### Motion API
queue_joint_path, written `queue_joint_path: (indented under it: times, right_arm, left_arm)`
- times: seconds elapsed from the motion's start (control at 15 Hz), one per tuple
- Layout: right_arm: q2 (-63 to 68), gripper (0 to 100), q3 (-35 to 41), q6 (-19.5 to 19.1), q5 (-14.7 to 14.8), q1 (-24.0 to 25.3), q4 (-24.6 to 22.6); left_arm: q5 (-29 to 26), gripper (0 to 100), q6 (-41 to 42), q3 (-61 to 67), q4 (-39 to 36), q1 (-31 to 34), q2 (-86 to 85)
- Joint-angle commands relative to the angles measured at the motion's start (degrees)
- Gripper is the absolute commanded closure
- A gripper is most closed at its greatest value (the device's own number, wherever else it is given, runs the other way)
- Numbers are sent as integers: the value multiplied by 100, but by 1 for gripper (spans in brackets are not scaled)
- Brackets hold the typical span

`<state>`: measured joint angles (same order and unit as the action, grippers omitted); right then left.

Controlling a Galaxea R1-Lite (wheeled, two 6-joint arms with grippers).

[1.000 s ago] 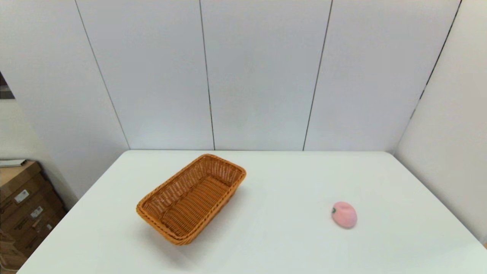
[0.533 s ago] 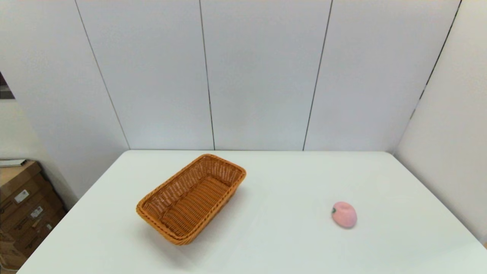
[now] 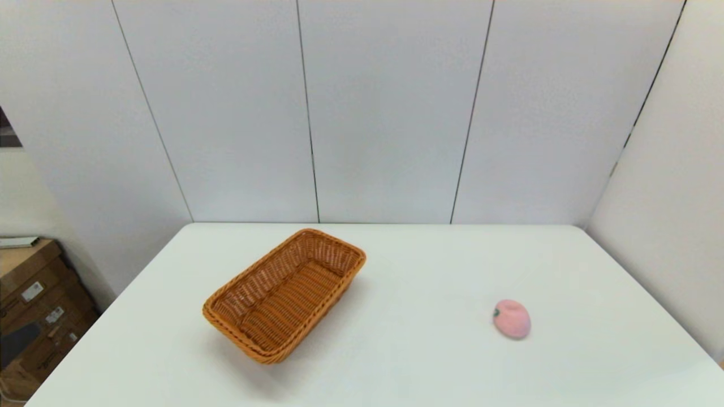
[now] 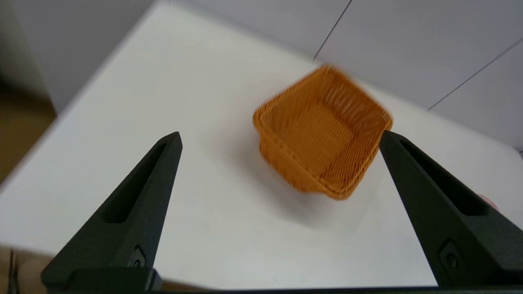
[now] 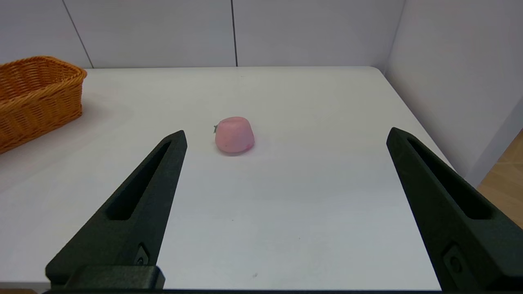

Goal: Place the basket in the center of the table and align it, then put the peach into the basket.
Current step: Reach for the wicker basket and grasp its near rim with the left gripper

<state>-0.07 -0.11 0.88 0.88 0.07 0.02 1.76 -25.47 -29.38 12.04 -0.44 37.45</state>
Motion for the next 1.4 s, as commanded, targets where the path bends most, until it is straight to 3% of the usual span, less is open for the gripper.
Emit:
queue_joint_path:
  times: [0.07,0.47,0.73,1.4]
  right_arm:
    - [7,0,-7,0,0,1,-2]
    - [7,0,-7,0,0,1,6]
    - [7,0,-7,0,0,1,-2]
    - [7,0,-7,0,0,1,-2]
  left_arm:
    - [-343,0,-1804,-1843,720,-106,4420]
    - [-650,0,-3588,-2828,1195,-1652,6310]
    - [-1046,0,-3861,-3443,1582,-1767,7083]
    - [-967,0,-3878,-3135,1292,-1793,7584]
